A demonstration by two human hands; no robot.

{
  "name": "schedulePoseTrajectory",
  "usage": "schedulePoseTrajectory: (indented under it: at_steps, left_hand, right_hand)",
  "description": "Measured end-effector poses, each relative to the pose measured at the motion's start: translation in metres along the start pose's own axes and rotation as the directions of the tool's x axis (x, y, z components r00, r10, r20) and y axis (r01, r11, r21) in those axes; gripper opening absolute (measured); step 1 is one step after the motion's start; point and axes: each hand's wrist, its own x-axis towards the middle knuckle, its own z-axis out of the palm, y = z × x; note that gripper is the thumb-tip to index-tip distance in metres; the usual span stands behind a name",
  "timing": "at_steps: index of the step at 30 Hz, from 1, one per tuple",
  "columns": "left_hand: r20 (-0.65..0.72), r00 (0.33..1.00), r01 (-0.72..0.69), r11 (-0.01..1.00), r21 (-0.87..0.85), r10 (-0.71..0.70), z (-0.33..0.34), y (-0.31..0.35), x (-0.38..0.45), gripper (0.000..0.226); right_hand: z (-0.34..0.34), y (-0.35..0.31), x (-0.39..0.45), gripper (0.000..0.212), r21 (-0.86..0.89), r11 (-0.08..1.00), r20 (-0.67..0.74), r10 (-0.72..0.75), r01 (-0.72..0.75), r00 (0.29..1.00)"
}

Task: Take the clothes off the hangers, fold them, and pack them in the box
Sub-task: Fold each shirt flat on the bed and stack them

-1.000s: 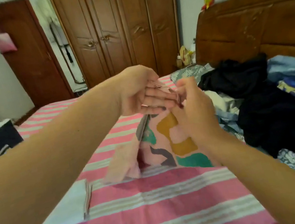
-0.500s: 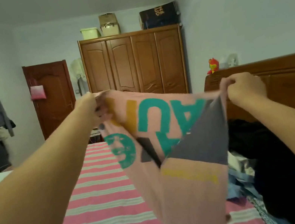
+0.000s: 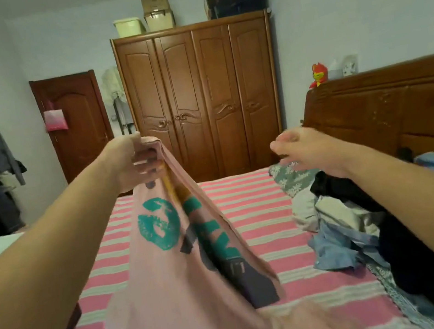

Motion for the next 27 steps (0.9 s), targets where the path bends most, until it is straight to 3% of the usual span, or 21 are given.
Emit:
schedulePoseTrajectory:
  at_steps: [3, 5, 7, 9, 12, 15, 18, 20, 22, 25, 27]
  left_hand:
    - [0.06, 0.995, 0.069, 0.981, 0.182, -0.081, 0.0, -0.026, -0.013, 0.035]
    - [0.101, 0.988, 0.092, 0.967, 0.239, -0.119, 0.001, -0.037, -0.027, 0.037]
    - [0.137, 0.98, 0.099, 0.951, 0.293, -0.144, 0.002, -0.039, -0.039, 0.04]
    - [0.154, 0.977, 0.088, 0.938, 0.334, -0.147, 0.002, -0.035, -0.049, 0.042]
    - [0.131, 0.986, 0.057, 0.946, 0.319, -0.104, 0.003, -0.026, -0.058, 0.044]
    - [0.096, 0.994, 0.028, 0.973, 0.23, -0.052, 0.006, -0.023, -0.062, 0.047]
    - [0.082, 0.997, -0.003, 0.991, 0.131, -0.008, 0.009, -0.023, -0.067, 0.049]
    - [0.081, 0.996, -0.025, 0.998, 0.052, 0.021, 0.011, -0.022, -0.068, 0.048]
    - [0.078, 0.996, -0.047, 0.998, -0.029, 0.049, 0.012, -0.02, -0.069, 0.048]
    - [0.046, 0.994, -0.096, 0.984, -0.148, 0.104, 0.014, -0.016, -0.069, 0.048]
    - [-0.005, 0.989, -0.144, 0.965, -0.22, 0.147, 0.009, -0.014, -0.067, 0.047]
  right_hand:
    - [0.087, 0.019, -0.015, 0.08, -0.122, 0.991, 0.3, -0.011, 0.049, 0.954]
    - [0.137, 0.013, -0.024, 0.089, -0.092, 0.99, 0.37, -0.066, 0.108, 0.927]
    - [0.175, -0.001, -0.026, 0.076, 0.035, 0.984, 0.338, -0.178, 0.177, 0.924]
    - [0.198, -0.017, -0.025, 0.043, 0.113, 0.968, 0.199, -0.243, 0.224, 0.949]
    - [0.213, -0.028, -0.02, 0.018, 0.012, 0.954, -0.076, -0.297, 0.298, 0.952]
    - [0.208, -0.02, -0.015, 0.017, -0.161, 0.941, -0.236, -0.33, 0.298, 0.914]
    - [0.199, 0.003, -0.004, 0.022, -0.244, 0.945, -0.128, -0.254, 0.218, 0.959]
    - [0.197, 0.015, -0.005, 0.019, -0.101, 0.973, 0.066, -0.202, 0.208, 0.977]
    - [0.2, 0.026, -0.007, 0.02, -0.009, 0.986, 0.167, -0.165, 0.169, 0.972]
    - [0.205, 0.049, -0.01, 0.004, -0.11, 0.99, 0.143, -0.077, 0.093, 0.987]
    - [0.203, 0.072, -0.01, 0.009, -0.172, 0.985, 0.098, -0.003, 0.02, 0.995]
